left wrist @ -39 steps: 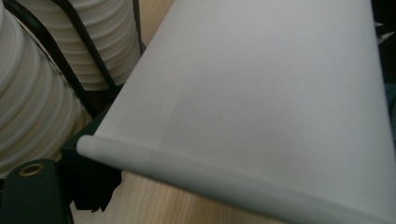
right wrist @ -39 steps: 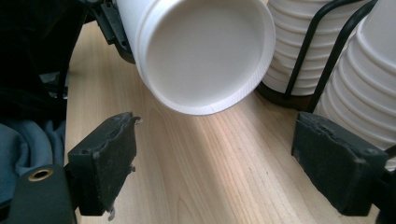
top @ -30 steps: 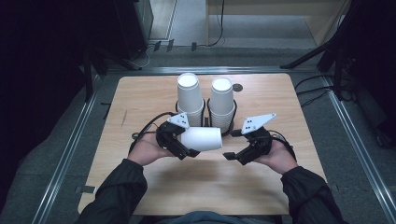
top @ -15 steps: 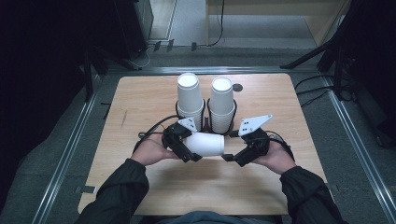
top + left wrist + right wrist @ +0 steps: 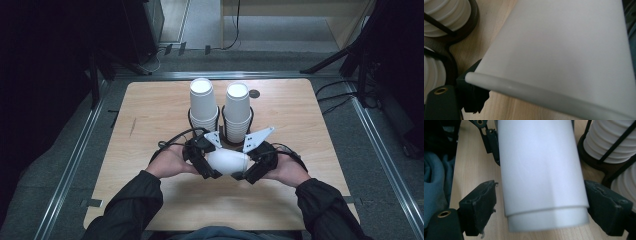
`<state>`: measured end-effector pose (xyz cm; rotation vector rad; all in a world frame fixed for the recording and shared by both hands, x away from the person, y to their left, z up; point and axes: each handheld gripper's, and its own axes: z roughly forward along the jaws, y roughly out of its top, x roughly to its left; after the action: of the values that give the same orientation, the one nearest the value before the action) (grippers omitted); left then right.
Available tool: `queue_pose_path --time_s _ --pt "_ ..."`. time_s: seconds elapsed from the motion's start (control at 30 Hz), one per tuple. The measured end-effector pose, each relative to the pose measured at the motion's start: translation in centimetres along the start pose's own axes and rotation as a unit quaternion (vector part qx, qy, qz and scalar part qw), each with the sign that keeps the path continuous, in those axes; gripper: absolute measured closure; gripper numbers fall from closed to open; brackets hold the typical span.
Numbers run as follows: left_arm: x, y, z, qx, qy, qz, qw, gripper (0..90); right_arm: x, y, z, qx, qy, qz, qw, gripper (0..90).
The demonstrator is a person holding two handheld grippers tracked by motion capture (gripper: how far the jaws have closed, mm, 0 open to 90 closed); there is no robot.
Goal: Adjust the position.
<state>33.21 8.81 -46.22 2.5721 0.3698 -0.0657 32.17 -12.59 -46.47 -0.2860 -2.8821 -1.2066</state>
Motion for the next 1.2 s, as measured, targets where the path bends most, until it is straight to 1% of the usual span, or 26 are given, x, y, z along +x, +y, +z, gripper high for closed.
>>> queue_pose_path --time_s 0.1,0.3,0.33,0.37,0.4,0.43,0.53,0.57,0.6,0.63,0.67,0.7,0.73,0.77,0.8,0.83,0.87,0.9,0.93,0.97,1.0,1.07,1.1,1.13,1.17,1.2 --pt "-0.1 0.1 0.3 0.008 -0.003 0.003 1.0 9.8 0.1 0.1 0.6 0.009 -0.001 -0.004 1.0 13.8" --pt "-0.3 0.3 0.7 0.014 -0.006 0.002 0.9999 9.7 0.2 0.4 1.2 0.018 0.002 -0.001 0.9998 14.3" --pt "-0.3 0.3 0.7 0.014 -0.005 0.003 0.9999 9.7 0.2 0.4 1.3 0.02 0.002 -0.006 0.9998 14.9" --pt "-0.4 0.4 0.8 0.014 -0.005 0.004 0.9999 9.6 0.3 0.4 1.5 0.027 -0.002 -0.01 0.9996 19.7" --pt "-0.4 0.4 0.8 0.014 -0.005 0.004 0.9999 9.4 0.3 0.4 1.5 0.027 -0.002 -0.01 0.9996 19.7" --pt "-0.4 0.4 0.8 0.019 -0.009 -0.003 0.9998 9.4 0.5 0.4 1.5 0.029 -0.008 -0.024 0.9993 22.3" --pt "-0.5 0.4 0.7 0.014 -0.006 -0.002 0.9999 8.3 0.7 0.5 1.4 0.03 -0.012 -0.031 0.999 22.6" --pt "-0.5 0.4 0.7 0.014 -0.006 0.0 0.9999 7.3 0.7 0.6 1.2 0.028 -0.014 -0.039 0.9988 22.5" --pt "-0.6 0.3 0.5 0.005 0.001 0.009 0.9999 7.3 0.7 0.6 1.2 0.028 -0.014 -0.039 0.9988 22.5" --pt "-0.4 0.3 0.3 -0.01 -0.003 0.002 0.9999 5.6 0.7 0.6 1.0 0.021 -0.016 -0.04 0.9989 22.5" --pt "-0.4 0.3 0.3 -0.01 -0.003 0.002 0.9999 1.9 0.7 0.6 1.0 0.021 -0.016 -0.04 0.9989 22.5" --pt "-0.3 0.2 0.1 -0.03 -0.007 -0.01 0.9995 0.0 0.7 0.6 0.7 0.011 -0.022 -0.035 0.9991 22.5" --pt "-0.3 0.2 0.1 -0.03 -0.007 -0.01 0.9995 0.0 0.7 0.6 0.7 0.011 -0.022 -0.035 0.9991 22.5" --pt "-0.1 0.1 -0.4 -0.042 -0.012 -0.006 0.999 0.0 0.5 0.6 0.3 0.0 -0.022 -0.027 0.9994 22.4" --pt "-0.1 0.1 -0.4 -0.042 -0.012 -0.006 0.999 0.0 0.5 0.6 0.3 0.0 -0.022 -0.027 0.9994 22.4" --pt "0.0 0.0 -0.8 -0.059 -0.016 -0.008 0.9981 0.0 0.3 0.5 -0.1 -0.01 -0.021 -0.023 0.9995 22.4" --pt "0.1 -0.1 -1.0 -0.069 -0.02 -0.009 0.9973 0.0 0.3 0.5 -0.3 -0.015 -0.023 -0.02 0.9994 22.3" --pt "0.2 -0.2 -1.2 -0.077 -0.025 -0.016 0.9966 0.0 0.2 0.5 -0.5 -0.018 -0.022 -0.019 0.9994 22.3" --pt "0.2 -0.2 -1.2 -0.077 -0.025 -0.016 0.9966 0.0 0.2 0.5 -0.5 -0.018 -0.022 -0.019 0.9994 22.3" --pt "0.3 -0.4 -1.4 -0.086 -0.021 -0.017 0.9959 0.0 0.1 0.4 -0.8 -0.027 -0.022 -0.015 0.9993 22.2" --pt "0.3 -0.5 -1.5 -0.089 -0.023 -0.019 0.9956 0.0 0.1 0.4 -0.8 -0.027 -0.022 -0.015 0.9993 22.2" --pt "0.3 -0.7 -1.7 -0.096 -0.017 -0.013 0.9952 0.0 0.1 0.3 -1.2 -0.038 -0.021 -0.012 0.999 22.2" --pt "0.1 -1.0 -1.9 -0.108 -0.016 -0.013 0.9939 0.0 0.1 0.3 -1.3 -0.043 -0.02 -0.01 0.9988 22.1" --pt "0.1 -1.0 -1.9 -0.108 -0.016 -0.013 0.9939 0.0 0.1 0.3 -1.3 -0.043 -0.02 -0.01 0.9988 22.1" --pt "0.2 -1.1 -2.0 -0.112 -0.015 -0.017 0.9935 0.0 0.1 0.4 -1.6 -0.053 -0.019 -0.01 0.9983 22.1" --pt "0.2 -1.3 -2.1 -0.114 -0.014 -0.019 0.9932 0.0 0.1 0.4 -1.6 -0.053 -0.019 -0.01 0.9983 22.1"
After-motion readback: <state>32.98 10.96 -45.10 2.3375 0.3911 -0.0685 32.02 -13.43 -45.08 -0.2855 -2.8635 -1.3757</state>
